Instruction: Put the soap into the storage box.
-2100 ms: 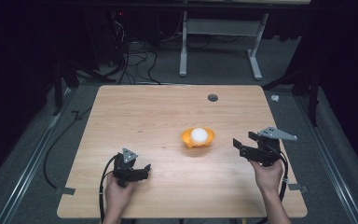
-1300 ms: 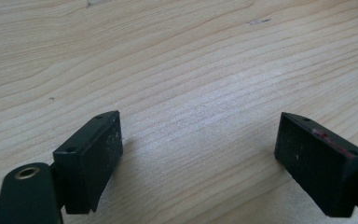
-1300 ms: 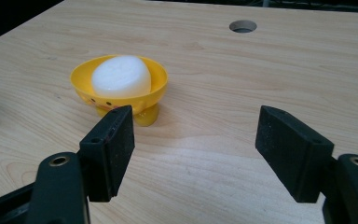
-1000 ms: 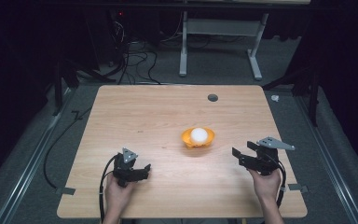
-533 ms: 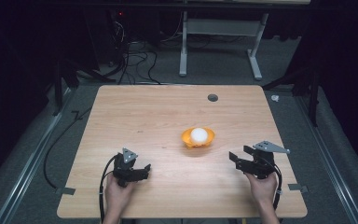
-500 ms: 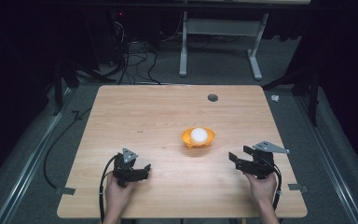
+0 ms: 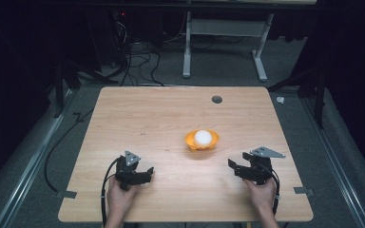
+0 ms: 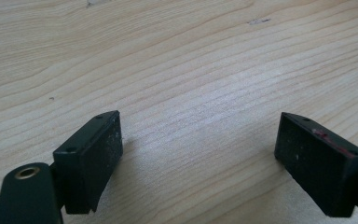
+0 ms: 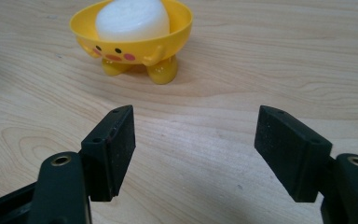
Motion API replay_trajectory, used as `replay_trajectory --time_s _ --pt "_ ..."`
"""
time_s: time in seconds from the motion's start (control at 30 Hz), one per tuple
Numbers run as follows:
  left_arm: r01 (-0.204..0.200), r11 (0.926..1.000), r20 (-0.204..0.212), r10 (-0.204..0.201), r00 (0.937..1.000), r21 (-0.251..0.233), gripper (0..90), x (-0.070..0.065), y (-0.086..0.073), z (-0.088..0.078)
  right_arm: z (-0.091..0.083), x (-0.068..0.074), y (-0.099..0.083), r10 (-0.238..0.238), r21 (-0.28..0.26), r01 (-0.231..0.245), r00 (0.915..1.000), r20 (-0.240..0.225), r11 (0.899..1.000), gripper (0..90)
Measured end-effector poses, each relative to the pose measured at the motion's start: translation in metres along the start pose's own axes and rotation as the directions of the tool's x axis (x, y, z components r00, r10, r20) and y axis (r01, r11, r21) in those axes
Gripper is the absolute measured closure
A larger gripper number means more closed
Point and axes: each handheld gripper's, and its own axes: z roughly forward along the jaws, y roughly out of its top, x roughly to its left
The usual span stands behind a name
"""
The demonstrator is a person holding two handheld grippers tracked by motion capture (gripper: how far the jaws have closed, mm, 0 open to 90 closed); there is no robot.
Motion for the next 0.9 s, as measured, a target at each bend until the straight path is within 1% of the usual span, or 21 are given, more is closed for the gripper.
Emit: replay_trajectory --time_s 0.1,0.2,0.37,0.43,0.53,0.63,0.9 --pt "0.0 1.0 0.0 0.0 1.0 0.0 15.5 0.0 0.0 0.0 0.004 0.001 -0.003 0.002 0.011 -0.002 1.0 0.001 1.0 29.8" --pt "0.0 1.0 0.0 0.0 1.0 0.0 15.5 0.0 0.0 0.0 0.007 0.002 -0.005 -0.005 0.019 0.005 1.0 0.001 1.0 30.2" --pt "0.0 1.0 0.001 0.0 1.0 -0.001 15.5 0.0 0.0 0.0 0.016 0.007 -0.009 -0.042 0.058 0.041 0.999 0.017 0.997 31.1" --pt "0.0 1.0 0.001 0.0 1.0 -0.001 15.5 0.0 0.0 0.0 0.018 0.008 -0.01 -0.048 0.069 0.047 0.9986 0.023 0.997 31.1" --pt "0.0 1.0 0.001 0.0 1.0 -0.001 15.5 0.0 0.0 0.0 0.022 0.009 -0.012 -0.059 0.074 0.057 0.9979 0.025 0.996 31.1" --pt "0.0 1.0 0.001 0.0 1.0 -0.001 15.5 0.0 0.0 0.0 0.025 0.011 -0.015 -0.063 0.089 0.06 0.9975 0.03 0.994 31.0" --pt "0.0 1.0 0.001 0.0 1.0 -0.001 15.5 0.0 0.0 0.0 0.03 0.014 -0.021 -0.071 0.101 0.067 0.9968 0.038 0.993 30.5"
